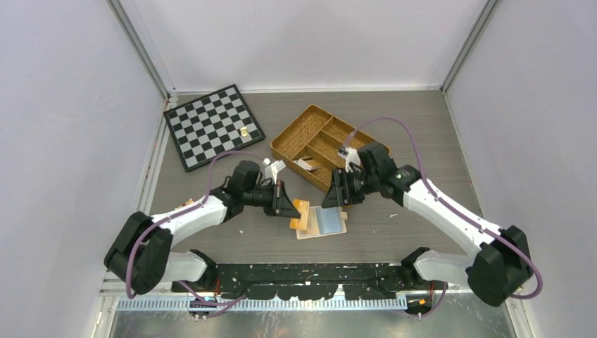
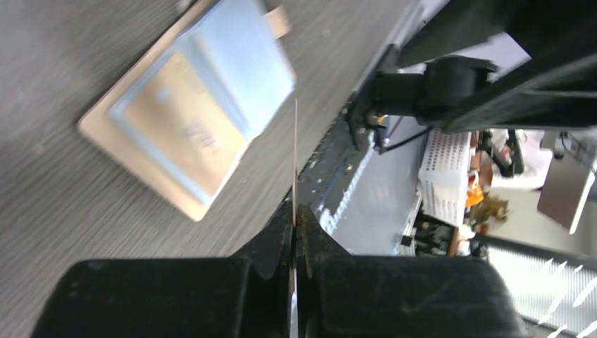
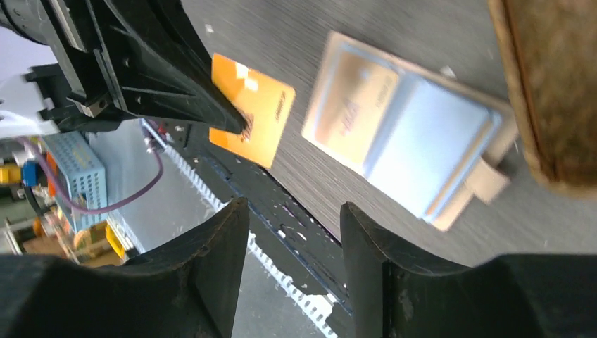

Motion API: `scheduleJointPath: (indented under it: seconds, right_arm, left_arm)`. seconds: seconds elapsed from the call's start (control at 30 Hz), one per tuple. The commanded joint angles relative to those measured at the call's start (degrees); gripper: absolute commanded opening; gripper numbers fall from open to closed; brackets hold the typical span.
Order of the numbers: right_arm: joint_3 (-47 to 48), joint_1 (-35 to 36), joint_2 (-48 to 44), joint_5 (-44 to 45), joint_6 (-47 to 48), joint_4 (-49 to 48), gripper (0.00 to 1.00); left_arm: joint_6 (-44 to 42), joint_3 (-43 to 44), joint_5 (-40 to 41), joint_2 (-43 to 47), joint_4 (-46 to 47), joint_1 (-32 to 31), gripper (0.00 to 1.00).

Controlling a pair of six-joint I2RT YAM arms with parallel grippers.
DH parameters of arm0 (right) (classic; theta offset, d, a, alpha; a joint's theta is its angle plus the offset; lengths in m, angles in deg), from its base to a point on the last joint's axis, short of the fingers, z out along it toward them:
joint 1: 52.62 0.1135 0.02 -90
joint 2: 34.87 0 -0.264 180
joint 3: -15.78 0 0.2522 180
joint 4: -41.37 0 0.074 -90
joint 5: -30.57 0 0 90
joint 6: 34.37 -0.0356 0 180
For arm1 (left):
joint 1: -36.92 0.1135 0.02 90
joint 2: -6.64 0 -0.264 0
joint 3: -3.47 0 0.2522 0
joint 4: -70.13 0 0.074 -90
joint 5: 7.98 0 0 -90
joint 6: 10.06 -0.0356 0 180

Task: Put the credit cards into the card holder
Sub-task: Pick up the credit card from the storage box, then insert the credit card into the card holder.

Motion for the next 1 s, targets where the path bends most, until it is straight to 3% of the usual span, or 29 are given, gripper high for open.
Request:
scheduleJointPath:
  seconds: [0.0,0.37,0.97]
  right_arm:
    - [-11.82,0.15,-7.56,8.84,-14.69,-13.95,0.54]
    - [-25.18,0.16,-7.28,14.93,-18.62,-22.19,0.50]
    - [-29.11,0.16,-0.39,15.95,-18.71,-26.79,0.42]
  left_arm:
    - [13.38,-5.88,8.61,-4.78,16.46,-2.25,0.00]
    - [19.93,-8.41,11.71,-17.26,30.27,-6.80,0.00]
    - [22.62,-10.24,12.35,-24.54,37.54,-6.89,0.00]
